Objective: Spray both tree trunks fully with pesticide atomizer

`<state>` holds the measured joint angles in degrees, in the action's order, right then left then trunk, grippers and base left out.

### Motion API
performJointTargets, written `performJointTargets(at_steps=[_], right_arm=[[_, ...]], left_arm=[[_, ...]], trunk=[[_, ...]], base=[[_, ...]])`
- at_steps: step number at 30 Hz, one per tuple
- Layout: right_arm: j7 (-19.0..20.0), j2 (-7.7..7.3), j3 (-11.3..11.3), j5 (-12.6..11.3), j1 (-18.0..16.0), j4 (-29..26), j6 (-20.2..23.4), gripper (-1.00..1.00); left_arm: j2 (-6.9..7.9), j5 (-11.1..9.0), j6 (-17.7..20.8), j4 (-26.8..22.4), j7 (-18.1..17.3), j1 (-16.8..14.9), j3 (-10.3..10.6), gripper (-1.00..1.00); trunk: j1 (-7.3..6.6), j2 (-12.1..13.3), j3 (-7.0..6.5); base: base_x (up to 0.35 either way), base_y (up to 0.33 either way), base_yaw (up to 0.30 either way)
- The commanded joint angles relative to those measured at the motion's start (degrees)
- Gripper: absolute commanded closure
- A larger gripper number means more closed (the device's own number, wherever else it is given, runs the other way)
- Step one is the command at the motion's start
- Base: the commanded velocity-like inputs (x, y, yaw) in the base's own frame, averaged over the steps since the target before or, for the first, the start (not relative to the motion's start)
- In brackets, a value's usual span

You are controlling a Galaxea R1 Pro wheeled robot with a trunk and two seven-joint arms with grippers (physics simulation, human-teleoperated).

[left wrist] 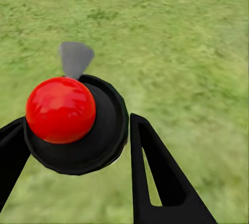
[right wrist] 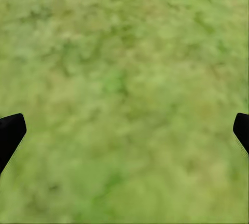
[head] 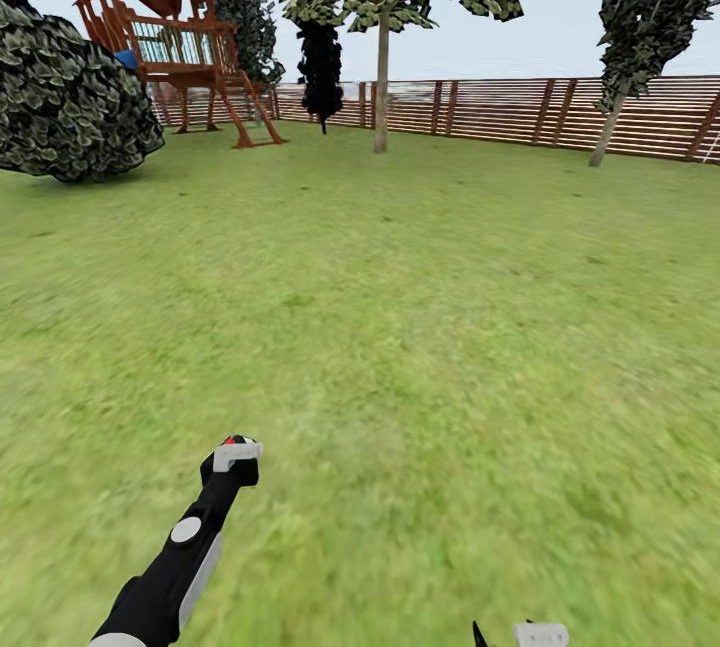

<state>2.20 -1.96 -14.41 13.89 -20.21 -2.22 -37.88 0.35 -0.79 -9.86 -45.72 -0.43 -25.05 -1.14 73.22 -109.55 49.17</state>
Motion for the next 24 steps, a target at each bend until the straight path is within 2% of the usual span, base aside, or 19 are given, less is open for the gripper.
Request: performJointTargets(at_steps=[1,8,24], right_arm=[[0.01,-0.02,0.00,0.00,0.00,0.02,0.00,-1.00],[0.05,0.00,0.00,0.00,0.00,0.03,0.00,-1.00],[0.11,0.00,0.06,0.09,0.00,0.02,0.00,-1.00]], left_arm=[[0.00,0.00,0.01,0.01,-0.01,0.00,0.00,1.00],[0.00,-0.02,0.07,0.03,-0.08,0.00,0.00,1.00],[-0.02,0.00,0.03,0.10,-0.09,0.00,0.00,1.00]], trunk=[[0.00,0.00,-0.04],[0.00,0.00,-0.37],[0.00,0.00,-0.45]], base=[[0.340,0.000,-0.149],[0.340,0.000,-0.181],[0.340,0.000,-0.003]])
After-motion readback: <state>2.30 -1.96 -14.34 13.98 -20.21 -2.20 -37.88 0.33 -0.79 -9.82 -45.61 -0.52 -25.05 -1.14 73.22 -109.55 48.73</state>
